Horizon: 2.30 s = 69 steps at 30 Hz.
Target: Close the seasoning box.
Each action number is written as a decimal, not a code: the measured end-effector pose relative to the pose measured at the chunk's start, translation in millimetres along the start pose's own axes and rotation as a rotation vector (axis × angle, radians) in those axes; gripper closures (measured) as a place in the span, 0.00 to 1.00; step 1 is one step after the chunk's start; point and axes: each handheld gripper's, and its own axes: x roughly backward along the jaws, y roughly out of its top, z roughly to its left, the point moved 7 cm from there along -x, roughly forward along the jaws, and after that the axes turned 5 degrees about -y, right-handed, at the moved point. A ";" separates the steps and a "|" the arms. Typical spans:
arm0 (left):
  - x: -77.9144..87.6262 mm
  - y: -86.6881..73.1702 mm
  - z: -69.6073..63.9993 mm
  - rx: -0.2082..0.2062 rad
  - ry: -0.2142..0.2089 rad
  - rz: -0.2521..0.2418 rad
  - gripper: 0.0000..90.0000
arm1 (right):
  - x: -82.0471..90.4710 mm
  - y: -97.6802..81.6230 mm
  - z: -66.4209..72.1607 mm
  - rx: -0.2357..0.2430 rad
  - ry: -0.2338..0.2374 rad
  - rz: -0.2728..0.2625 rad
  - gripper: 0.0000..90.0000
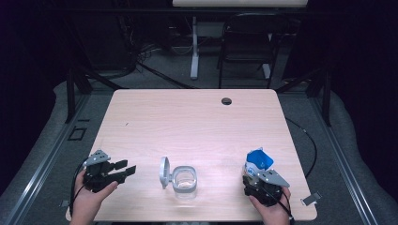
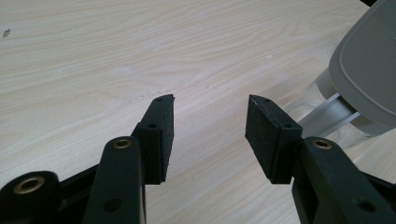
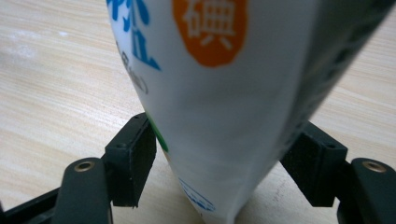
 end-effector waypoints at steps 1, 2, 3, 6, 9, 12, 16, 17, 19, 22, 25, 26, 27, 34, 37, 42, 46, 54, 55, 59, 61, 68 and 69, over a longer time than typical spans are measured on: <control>-0.3 -0.1 0.1 -0.001 0.001 0.000 0.58 | -1.0 0.2 1.0 0.000 0.000 -0.002 0.33; -0.2 -0.3 0.2 -0.002 0.001 0.004 0.58 | -1.5 0.1 1.2 0.011 0.000 0.005 0.33; -0.2 -0.4 0.2 -0.002 0.001 0.004 0.58 | -3.0 0.2 2.1 0.007 -0.005 0.001 0.33; -0.4 -0.5 0.7 -0.002 0.000 0.002 0.58 | -5.0 -0.8 2.5 0.019 -0.008 0.015 0.36; -0.8 -1.0 1.4 0.002 0.002 0.002 0.58 | -7.2 -2.8 3.5 0.023 -0.003 0.021 0.39; -0.9 -1.7 1.9 0.002 0.001 0.010 0.58 | -7.6 -2.7 3.9 0.019 0.003 0.018 0.41; -1.1 -1.9 1.9 0.001 0.002 0.011 0.58 | -7.9 -2.8 3.5 0.031 0.004 0.016 0.42; -1.0 -1.8 1.9 0.002 0.001 0.010 0.58 | -8.3 -2.4 4.6 0.025 0.014 0.009 0.42; -0.9 -1.6 1.8 0.003 0.001 0.008 0.58 | -8.6 -2.1 4.1 0.030 0.019 0.009 0.43; -0.7 -1.5 2.0 0.004 0.001 0.007 0.58 | -8.6 -2.2 1.8 0.038 0.026 0.018 0.44; -0.8 -1.6 2.1 0.009 0.001 0.003 0.58 | -8.9 -1.7 1.3 0.033 0.037 0.022 0.44; -0.7 -1.6 2.4 0.008 0.002 0.003 0.58 | -9.2 -1.4 1.0 0.035 0.039 0.024 0.44; -0.6 -1.6 2.6 0.009 0.002 0.002 0.58 | -8.6 -1.4 0.0 0.043 0.041 0.035 0.44; -0.4 -1.4 2.7 0.011 0.004 -0.003 0.58 | -9.3 -0.6 2.4 0.057 0.037 0.029 0.44; -0.5 -1.6 3.1 0.011 0.005 -0.001 0.58 | -9.1 -1.4 0.9 0.049 0.054 0.022 0.45; -1.0 -1.6 2.6 0.014 0.005 -0.002 0.58 | -8.9 -1.6 -0.5 0.059 0.076 0.017 0.45; -1.1 -1.6 2.7 0.014 0.006 -0.003 0.58 | -8.9 -1.6 -1.6 0.063 0.087 0.015 0.45; -0.4 -1.1 2.9 0.012 0.006 -0.003 0.59 | -8.6 -1.6 -2.8 0.067 0.086 0.017 0.46; -0.4 -1.1 3.0 0.012 0.006 -0.004 0.59 | -8.7 -1.5 -2.9 0.067 0.087 0.015 0.46; -0.2 -1.0 3.1 0.011 0.006 -0.005 0.59 | -8.5 -2.2 -3.6 0.079 0.097 0.007 0.46; 0.4 -0.9 3.5 0.006 0.005 -0.002 0.59 | -8.4 -2.0 -3.8 0.082 0.100 0.000 0.46; 0.9 -1.0 4.1 0.008 0.007 0.001 0.59 | -7.9 -1.9 -4.0 0.084 0.117 -0.006 0.47; 0.9 -0.9 4.0 0.009 0.007 0.000 0.59 | -7.6 -1.7 -3.5 0.090 0.119 -0.007 0.47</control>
